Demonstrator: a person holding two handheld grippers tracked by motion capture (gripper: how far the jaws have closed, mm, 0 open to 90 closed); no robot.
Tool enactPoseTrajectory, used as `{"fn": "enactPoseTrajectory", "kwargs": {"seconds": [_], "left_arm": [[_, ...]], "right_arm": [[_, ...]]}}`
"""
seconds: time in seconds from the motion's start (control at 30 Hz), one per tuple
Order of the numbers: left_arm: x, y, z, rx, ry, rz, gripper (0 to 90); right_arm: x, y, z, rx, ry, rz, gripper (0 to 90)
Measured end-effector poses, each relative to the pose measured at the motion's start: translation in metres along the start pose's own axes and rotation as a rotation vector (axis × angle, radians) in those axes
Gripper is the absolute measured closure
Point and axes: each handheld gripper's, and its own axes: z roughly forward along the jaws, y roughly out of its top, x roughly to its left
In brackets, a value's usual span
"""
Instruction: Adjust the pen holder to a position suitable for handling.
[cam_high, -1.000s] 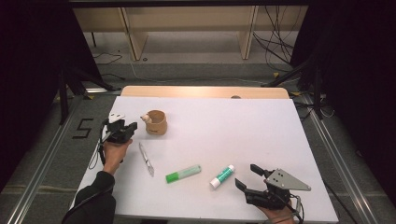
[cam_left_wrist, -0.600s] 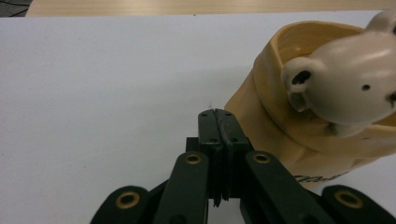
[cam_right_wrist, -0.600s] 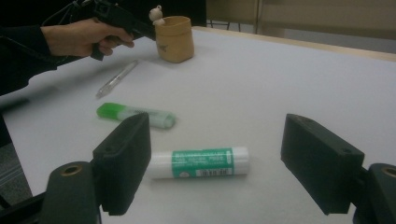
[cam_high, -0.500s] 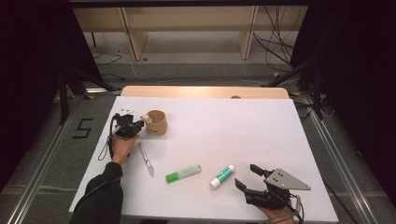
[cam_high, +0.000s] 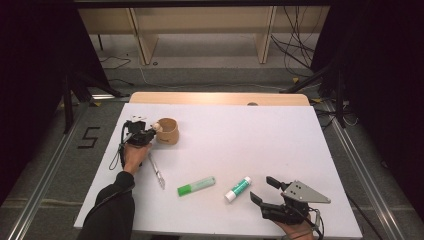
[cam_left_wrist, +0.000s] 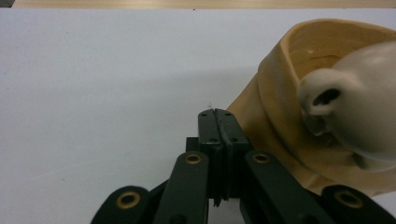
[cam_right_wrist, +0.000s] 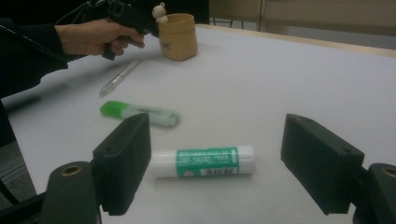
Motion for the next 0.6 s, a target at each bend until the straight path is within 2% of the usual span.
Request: {"fn": "enactPoseTrajectory", "kwargs": {"seconds": [0.17, 0.3, 0.37, 0.6], "left_arm": [[-0.003, 0.002, 0.000, 0.014, 0.020, 0.025, 89.7], [-0.004, 0.003, 0.000, 0.021, 0.027, 0.025, 89.7], [-0.006, 0.002, 0.001, 0.019, 0.014, 0.016, 89.7], [-0.029, 0.005, 0.009, 0.032, -0.012, 0.054, 89.7]], "right_arm": [[-0.001, 0.000, 0.000, 0.003, 0.000, 0.005, 25.4], [-0.001, 0.000, 0.001, 0.006, 0.000, 0.009, 25.4], [-0.001, 0.000, 0.001, 0.006, 0.000, 0.005, 25.5], [-0.001, 0.000, 0.001, 0.007, 0.000, 0.006, 25.5]]}}
